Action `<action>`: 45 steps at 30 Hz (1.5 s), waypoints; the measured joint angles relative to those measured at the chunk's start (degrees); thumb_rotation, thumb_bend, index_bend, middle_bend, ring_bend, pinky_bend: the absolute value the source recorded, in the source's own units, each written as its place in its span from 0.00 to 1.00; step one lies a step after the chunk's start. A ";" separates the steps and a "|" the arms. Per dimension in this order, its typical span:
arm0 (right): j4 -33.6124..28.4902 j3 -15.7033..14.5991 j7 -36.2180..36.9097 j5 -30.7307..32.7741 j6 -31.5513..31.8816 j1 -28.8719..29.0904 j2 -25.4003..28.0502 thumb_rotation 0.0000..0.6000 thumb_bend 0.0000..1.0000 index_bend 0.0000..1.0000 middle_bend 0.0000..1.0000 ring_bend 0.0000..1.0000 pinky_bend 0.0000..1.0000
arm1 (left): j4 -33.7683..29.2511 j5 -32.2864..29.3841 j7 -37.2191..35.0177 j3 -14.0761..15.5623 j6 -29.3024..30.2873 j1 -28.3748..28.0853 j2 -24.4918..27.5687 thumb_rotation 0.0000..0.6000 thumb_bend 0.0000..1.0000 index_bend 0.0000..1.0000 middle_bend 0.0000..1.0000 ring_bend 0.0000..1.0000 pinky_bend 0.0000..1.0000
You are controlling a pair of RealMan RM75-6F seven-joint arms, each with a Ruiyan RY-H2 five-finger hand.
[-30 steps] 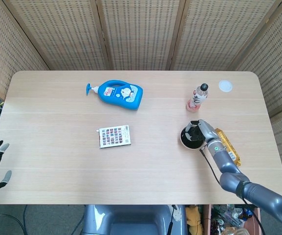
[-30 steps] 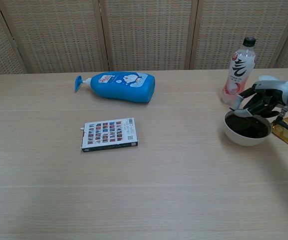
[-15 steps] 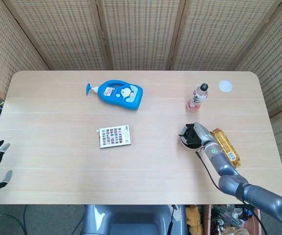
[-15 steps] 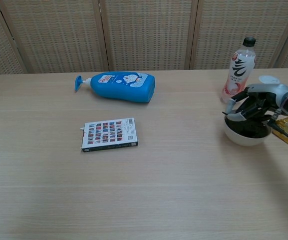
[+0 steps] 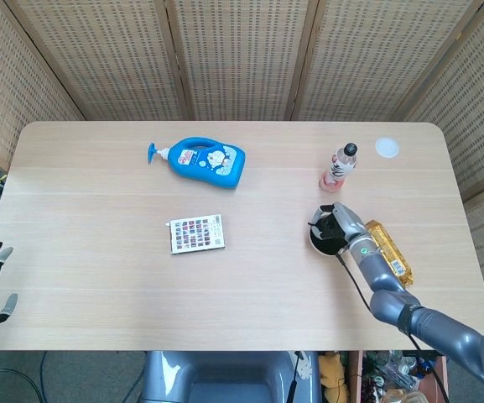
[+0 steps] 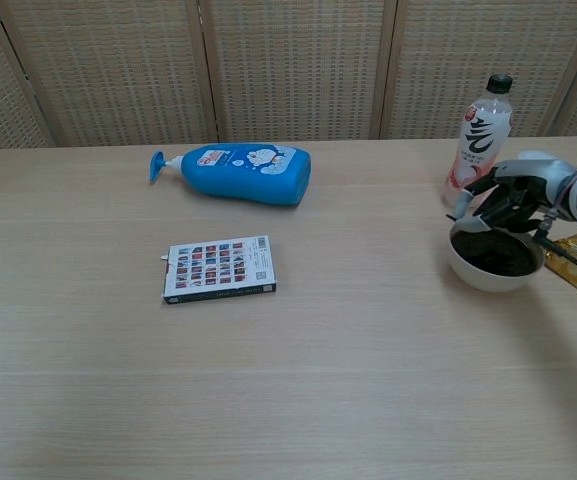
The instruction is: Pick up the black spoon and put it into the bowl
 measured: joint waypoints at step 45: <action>-4.78 -2.17 -2.77 2.28 1.32 -2.45 4.46 1.00 0.69 0.67 0.95 0.96 1.00 | 1.23 0.61 -1.05 0.14 -0.38 -0.29 -0.95 1.00 0.42 0.00 0.00 0.00 0.00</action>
